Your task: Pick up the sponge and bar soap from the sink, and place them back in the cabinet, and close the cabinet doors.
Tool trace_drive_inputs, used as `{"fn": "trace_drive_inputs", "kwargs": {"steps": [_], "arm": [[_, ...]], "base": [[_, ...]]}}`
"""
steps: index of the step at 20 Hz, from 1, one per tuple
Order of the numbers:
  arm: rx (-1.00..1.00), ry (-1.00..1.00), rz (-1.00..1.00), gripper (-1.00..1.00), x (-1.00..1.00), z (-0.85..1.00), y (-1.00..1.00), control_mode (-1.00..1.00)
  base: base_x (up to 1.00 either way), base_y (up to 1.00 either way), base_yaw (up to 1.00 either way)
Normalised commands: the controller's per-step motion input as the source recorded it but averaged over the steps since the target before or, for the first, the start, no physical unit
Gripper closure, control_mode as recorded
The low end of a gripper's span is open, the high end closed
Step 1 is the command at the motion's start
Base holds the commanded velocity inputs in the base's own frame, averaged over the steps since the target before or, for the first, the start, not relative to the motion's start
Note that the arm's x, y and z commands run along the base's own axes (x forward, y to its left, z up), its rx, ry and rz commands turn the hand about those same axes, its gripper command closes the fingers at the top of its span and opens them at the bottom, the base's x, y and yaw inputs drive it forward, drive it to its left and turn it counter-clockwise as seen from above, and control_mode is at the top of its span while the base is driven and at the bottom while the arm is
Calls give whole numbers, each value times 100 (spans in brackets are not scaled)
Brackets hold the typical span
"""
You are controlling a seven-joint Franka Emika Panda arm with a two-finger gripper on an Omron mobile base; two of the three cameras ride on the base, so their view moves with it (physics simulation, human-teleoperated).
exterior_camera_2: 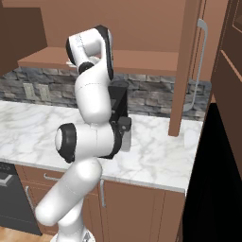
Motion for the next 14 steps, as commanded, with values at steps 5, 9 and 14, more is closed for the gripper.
{"fn": "trace_drive_inputs", "kwargs": {"steps": [5,9,14], "arm": [[0,11,0,100,8,22,0,-100],[0,9,0,100,17,24,0,-100],[0,7,0,100,25,18,5,-100]], "base": [[0,0,0],[0,0,0],[0,0,0]]}}
